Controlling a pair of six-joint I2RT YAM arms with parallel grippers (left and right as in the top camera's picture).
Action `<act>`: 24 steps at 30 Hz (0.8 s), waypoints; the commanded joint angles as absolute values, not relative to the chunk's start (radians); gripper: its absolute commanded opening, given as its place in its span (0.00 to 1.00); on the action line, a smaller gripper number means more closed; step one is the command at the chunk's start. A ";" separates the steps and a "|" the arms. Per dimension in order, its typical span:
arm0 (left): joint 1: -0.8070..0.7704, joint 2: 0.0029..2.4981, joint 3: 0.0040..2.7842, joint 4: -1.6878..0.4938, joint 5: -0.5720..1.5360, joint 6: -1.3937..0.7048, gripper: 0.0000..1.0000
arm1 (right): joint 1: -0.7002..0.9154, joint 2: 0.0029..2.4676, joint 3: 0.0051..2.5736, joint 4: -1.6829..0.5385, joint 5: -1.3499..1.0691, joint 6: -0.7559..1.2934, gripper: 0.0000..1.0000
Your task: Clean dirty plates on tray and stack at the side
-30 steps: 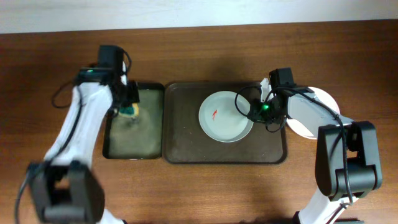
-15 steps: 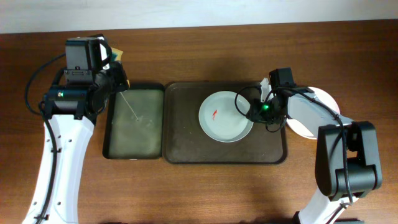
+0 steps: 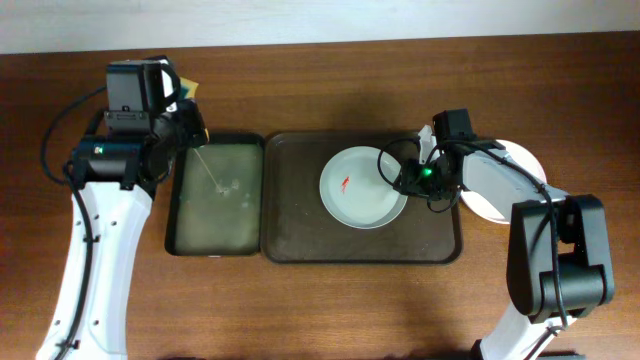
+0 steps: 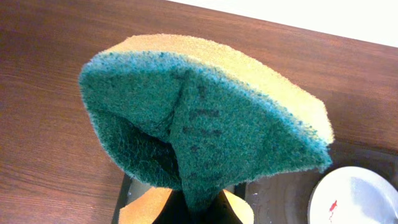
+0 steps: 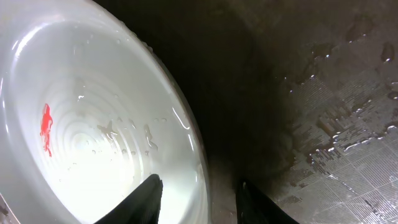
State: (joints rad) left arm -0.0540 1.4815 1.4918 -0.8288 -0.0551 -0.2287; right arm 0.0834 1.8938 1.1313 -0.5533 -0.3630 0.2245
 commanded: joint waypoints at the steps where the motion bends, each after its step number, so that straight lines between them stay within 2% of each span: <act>1: -0.059 1.536 1.506 -0.862 -0.015 -0.234 0.00 | 0.091 1.891 1.146 -0.554 -0.354 0.218 0.41; 9: -0.063 1.578 1.506 -1.012 0.018 -0.231 0.00 | 0.091 1.891 1.146 -0.553 -0.354 0.218 0.41; 20: -0.064 1.578 1.506 -0.942 0.022 -0.234 0.00 | 0.084 1.891 1.146 -0.556 -0.418 0.218 0.42; 21: -0.064 1.578 1.506 -0.928 0.023 -0.234 0.00 | 0.076 1.891 1.147 -0.562 -0.441 0.218 0.41; 24: -0.064 1.578 1.506 -0.929 0.023 -0.234 0.00 | 0.049 1.891 1.147 -0.567 -0.464 0.218 0.22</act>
State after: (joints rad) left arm -0.0597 1.5768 1.4925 -0.9340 0.0124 -0.2287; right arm 0.0746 1.8938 1.1316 -0.5617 -0.4229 0.2268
